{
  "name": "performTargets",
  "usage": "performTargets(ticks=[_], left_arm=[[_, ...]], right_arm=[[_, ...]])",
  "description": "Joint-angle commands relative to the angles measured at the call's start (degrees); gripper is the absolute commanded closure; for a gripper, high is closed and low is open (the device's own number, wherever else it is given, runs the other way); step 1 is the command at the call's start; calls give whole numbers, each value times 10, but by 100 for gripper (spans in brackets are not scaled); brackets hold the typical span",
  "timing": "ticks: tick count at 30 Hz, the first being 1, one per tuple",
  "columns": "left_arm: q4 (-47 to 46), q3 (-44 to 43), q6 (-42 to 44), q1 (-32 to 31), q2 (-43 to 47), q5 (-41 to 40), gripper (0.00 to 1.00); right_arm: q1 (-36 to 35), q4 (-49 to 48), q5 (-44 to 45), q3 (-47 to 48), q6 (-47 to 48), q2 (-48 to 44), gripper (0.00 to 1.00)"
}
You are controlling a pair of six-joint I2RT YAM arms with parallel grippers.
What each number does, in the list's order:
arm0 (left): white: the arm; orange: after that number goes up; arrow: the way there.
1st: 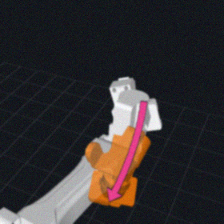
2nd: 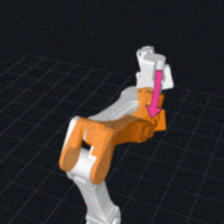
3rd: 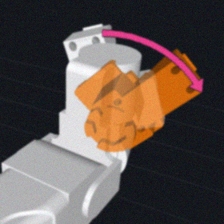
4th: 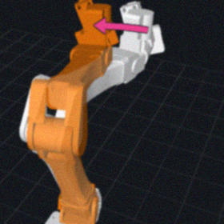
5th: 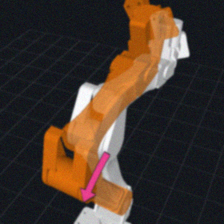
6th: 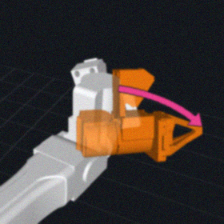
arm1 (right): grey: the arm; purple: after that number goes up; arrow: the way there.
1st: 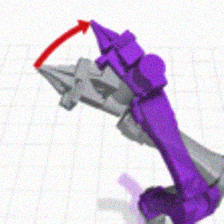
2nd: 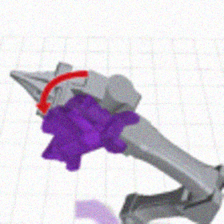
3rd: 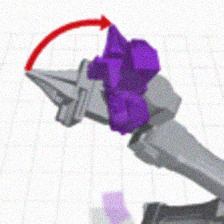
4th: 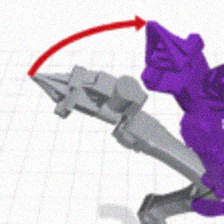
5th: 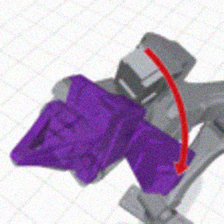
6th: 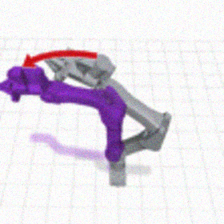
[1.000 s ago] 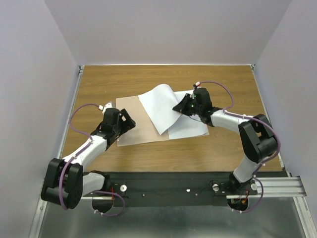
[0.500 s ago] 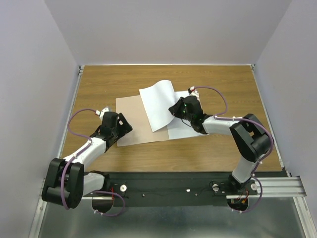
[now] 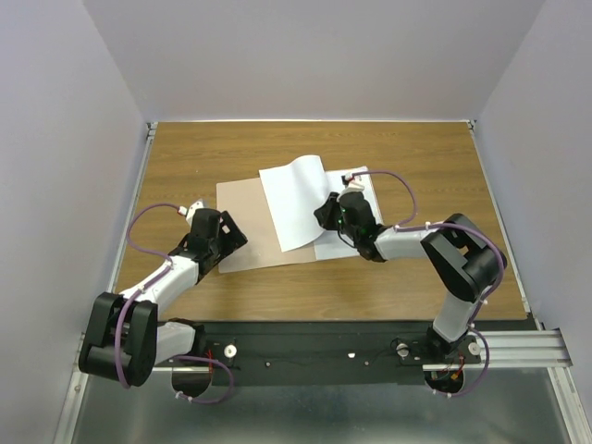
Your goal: Put the files into the folder
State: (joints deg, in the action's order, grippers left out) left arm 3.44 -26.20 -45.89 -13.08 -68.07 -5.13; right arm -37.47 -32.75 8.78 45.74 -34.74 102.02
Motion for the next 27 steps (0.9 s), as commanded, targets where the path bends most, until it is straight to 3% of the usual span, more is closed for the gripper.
performTargets(ticks=[1, 27], left_arm=[[2, 5, -6, 5, -10, -9, 5], [-13, 14, -14, 5, -20, 17, 5]], right_arm=[[-25, -68, 39, -30, 59, -2, 75], [-102, -86, 96, -26, -50, 32, 72]])
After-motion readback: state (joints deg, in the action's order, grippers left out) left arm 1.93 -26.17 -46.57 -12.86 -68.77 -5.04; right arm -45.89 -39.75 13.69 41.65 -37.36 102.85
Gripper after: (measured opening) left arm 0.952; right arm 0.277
